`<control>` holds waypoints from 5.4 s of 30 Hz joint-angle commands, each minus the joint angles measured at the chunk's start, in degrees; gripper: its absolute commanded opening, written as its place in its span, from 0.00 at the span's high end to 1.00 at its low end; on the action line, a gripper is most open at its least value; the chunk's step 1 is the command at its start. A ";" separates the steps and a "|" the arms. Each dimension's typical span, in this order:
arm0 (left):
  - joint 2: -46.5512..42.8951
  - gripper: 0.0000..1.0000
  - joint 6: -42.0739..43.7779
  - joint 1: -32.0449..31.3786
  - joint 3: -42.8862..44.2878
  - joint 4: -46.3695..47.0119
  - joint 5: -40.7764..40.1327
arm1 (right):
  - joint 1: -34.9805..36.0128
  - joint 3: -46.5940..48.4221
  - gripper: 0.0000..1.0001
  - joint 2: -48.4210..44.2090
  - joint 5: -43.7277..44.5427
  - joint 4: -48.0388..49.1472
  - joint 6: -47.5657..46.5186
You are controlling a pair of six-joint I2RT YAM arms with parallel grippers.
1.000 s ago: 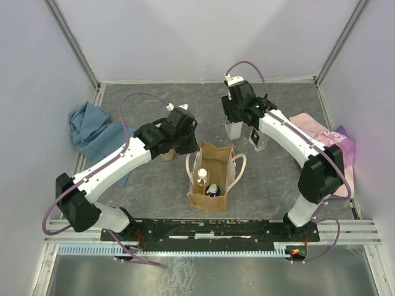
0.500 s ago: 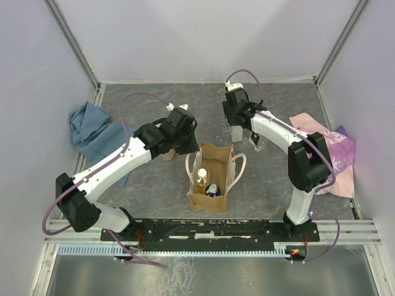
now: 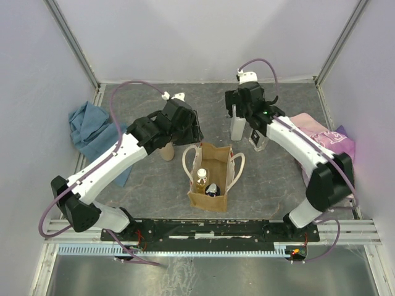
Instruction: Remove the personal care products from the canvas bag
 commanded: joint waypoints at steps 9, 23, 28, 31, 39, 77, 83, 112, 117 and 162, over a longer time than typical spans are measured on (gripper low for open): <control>1.25 0.40 5.73 -2.98 18.77 -9.47 -2.03 | 13.46 10.46 0.03 -17.13 -9.97 -26.75 5.20; 8.14 0.41 0.13 -15.74 11.25 -9.89 -5.59 | 16.05 -4.62 0.38 -27.81 -14.11 -37.13 19.35; 6.30 0.41 -2.03 -15.84 5.30 -9.51 -5.19 | 16.05 -6.29 0.72 -30.93 -15.15 -38.49 20.38; 6.09 0.41 -2.71 -16.40 2.91 -8.90 -5.05 | 16.00 -6.03 0.80 -31.89 -13.42 -39.65 20.21; 8.28 0.41 -1.74 -17.71 1.55 -8.87 -6.52 | 16.05 -7.09 0.83 -31.48 -12.70 -39.42 20.38; 7.98 0.76 -8.15 -19.74 4.70 -16.86 -14.42 | 16.05 -11.63 0.83 -33.55 -11.24 -37.20 20.82; 9.24 0.76 -5.02 -19.74 18.88 -24.43 -18.42 | 16.05 -11.92 0.84 -33.09 -11.10 -37.30 20.56; 8.66 0.83 17.98 5.45 30.47 -0.03 -20.08 | 16.05 -10.64 0.86 -31.43 -14.34 -36.94 20.64; 12.10 0.84 18.51 11.30 27.09 5.40 -17.03 | 16.05 -10.02 0.85 -30.60 -14.72 -37.00 20.64; 11.27 0.33 10.38 7.85 21.75 -0.31 -11.65 | 27.02 14.03 0.43 -22.83 -21.24 -44.82 12.23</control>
